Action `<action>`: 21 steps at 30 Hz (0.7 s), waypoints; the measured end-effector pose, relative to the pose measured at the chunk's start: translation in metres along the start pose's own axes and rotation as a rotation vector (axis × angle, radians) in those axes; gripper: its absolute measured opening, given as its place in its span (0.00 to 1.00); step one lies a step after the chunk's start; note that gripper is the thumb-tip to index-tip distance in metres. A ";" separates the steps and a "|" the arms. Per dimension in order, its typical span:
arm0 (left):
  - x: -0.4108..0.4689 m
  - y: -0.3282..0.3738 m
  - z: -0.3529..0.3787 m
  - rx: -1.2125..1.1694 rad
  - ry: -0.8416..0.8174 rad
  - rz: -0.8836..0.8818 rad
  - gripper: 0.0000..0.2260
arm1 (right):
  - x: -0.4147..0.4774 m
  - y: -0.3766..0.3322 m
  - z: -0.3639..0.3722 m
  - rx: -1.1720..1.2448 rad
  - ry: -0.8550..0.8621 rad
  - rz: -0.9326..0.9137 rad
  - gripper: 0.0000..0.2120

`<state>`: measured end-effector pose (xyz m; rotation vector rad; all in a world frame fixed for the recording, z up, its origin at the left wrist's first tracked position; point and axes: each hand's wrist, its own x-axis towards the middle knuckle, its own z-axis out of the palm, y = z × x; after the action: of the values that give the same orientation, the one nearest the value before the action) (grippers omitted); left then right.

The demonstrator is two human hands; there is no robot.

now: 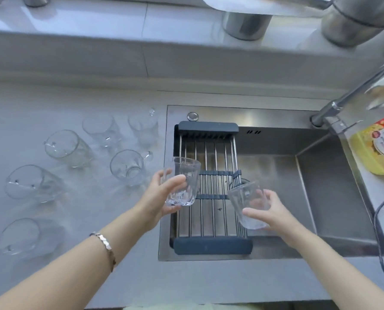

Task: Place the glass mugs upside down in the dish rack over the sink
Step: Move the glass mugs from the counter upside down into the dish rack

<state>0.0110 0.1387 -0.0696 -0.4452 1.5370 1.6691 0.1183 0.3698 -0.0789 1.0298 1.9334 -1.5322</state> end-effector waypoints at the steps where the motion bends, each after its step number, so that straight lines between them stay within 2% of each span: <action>1: 0.005 0.006 0.006 0.016 0.001 -0.023 0.19 | 0.007 -0.012 -0.007 -0.147 0.033 -0.049 0.36; 4: 0.020 0.020 0.019 0.151 0.021 -0.071 0.21 | 0.037 -0.057 -0.020 -0.542 0.141 -0.273 0.31; 8: 0.037 0.032 0.030 0.318 0.043 -0.101 0.16 | 0.103 -0.100 -0.013 -0.946 0.161 -0.513 0.33; 11: 0.048 0.035 0.032 0.355 0.073 -0.113 0.15 | 0.146 -0.113 0.005 -1.226 0.106 -0.589 0.33; 13: 0.052 0.039 0.035 0.384 0.097 -0.097 0.14 | 0.165 -0.110 0.017 -1.359 0.075 -0.559 0.32; 17: 0.056 0.051 0.041 0.570 0.157 -0.029 0.14 | 0.173 -0.091 0.021 -1.340 0.038 -0.472 0.37; 21: 0.078 0.067 0.050 1.235 0.275 0.182 0.25 | 0.151 -0.073 0.006 -1.152 0.093 -0.501 0.43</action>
<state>-0.0738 0.2148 -0.0715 0.1540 2.4955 0.5098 -0.0321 0.3976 -0.1487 0.1026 2.6627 -0.3023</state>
